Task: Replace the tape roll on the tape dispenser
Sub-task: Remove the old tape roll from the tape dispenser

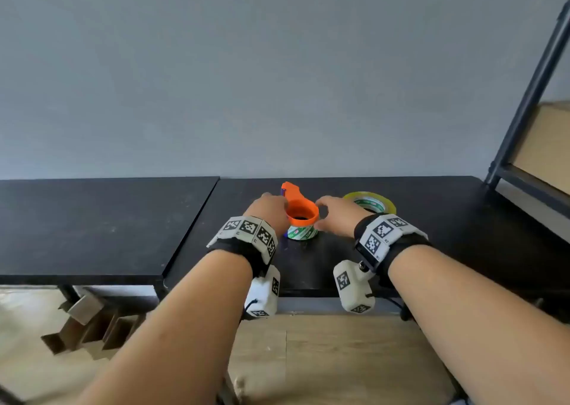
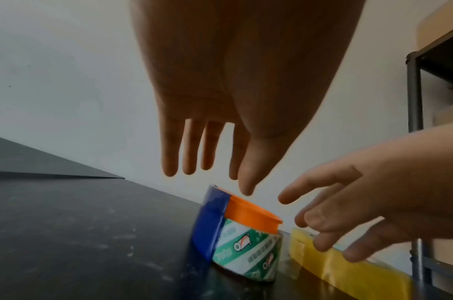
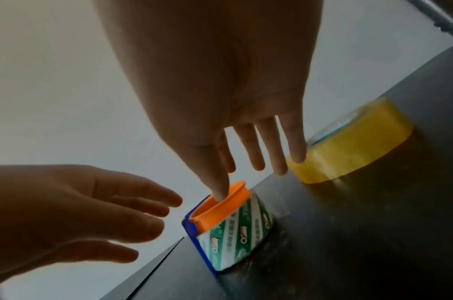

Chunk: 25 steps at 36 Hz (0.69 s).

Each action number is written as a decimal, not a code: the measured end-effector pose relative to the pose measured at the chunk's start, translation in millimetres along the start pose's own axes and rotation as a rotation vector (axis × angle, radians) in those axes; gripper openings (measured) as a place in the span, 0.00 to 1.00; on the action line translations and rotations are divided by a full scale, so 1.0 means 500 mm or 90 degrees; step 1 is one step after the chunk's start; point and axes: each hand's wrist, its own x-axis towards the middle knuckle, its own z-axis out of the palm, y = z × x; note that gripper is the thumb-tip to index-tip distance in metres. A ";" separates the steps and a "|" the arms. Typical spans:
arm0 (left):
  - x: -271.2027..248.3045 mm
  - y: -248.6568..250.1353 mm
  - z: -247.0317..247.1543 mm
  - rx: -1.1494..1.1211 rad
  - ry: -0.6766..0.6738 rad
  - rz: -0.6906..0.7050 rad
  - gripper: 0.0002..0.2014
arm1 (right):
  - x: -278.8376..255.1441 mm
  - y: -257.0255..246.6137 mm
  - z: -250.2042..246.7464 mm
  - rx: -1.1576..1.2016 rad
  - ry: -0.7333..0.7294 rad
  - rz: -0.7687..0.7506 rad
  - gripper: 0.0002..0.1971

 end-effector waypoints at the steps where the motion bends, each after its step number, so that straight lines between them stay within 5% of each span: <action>1: 0.008 0.001 0.002 0.003 -0.013 -0.001 0.20 | 0.014 0.004 0.005 0.006 -0.008 0.005 0.21; 8: 0.047 0.004 0.026 0.021 -0.021 0.041 0.23 | 0.064 0.018 0.025 0.046 -0.047 0.001 0.06; 14: 0.061 0.006 0.037 0.063 -0.010 0.062 0.19 | 0.072 0.028 0.027 0.104 -0.038 0.005 0.08; 17: 0.065 0.005 0.045 0.057 -0.013 0.068 0.18 | 0.059 0.026 0.024 0.122 -0.029 0.016 0.19; 21: 0.059 -0.001 0.039 0.000 -0.017 0.059 0.16 | 0.052 0.027 0.024 0.146 -0.028 0.000 0.12; 25: 0.050 -0.015 0.027 -0.124 0.020 0.048 0.13 | 0.051 0.029 0.018 0.149 0.032 0.004 0.21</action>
